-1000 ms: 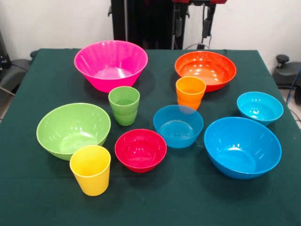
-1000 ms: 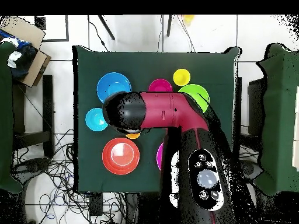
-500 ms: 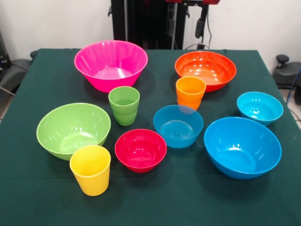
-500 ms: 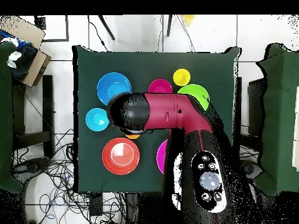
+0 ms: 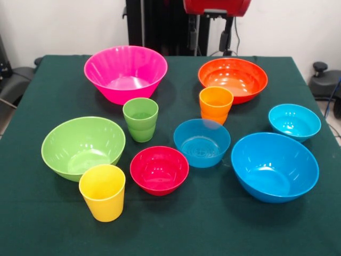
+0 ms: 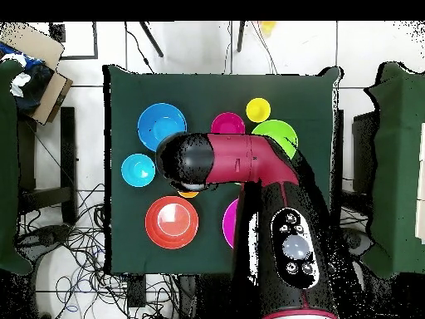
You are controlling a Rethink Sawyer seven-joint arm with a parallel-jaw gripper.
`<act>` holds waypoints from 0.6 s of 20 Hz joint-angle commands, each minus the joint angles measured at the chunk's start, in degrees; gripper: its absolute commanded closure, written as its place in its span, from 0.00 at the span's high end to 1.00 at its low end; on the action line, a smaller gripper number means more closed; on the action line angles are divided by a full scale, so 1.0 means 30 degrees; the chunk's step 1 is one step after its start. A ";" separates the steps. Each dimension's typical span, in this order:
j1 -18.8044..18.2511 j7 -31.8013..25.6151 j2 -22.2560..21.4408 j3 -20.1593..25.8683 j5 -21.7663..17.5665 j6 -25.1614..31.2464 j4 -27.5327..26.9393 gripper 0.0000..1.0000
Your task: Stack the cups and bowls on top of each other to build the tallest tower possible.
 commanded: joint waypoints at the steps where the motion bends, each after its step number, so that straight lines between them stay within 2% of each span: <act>1: -0.0233 0.0505 0.1150 0.0118 -0.1390 -0.1908 -0.0099 1.00; 12: -0.1211 -0.0640 0.1238 0.0361 -0.1548 -0.2290 0.0203 1.00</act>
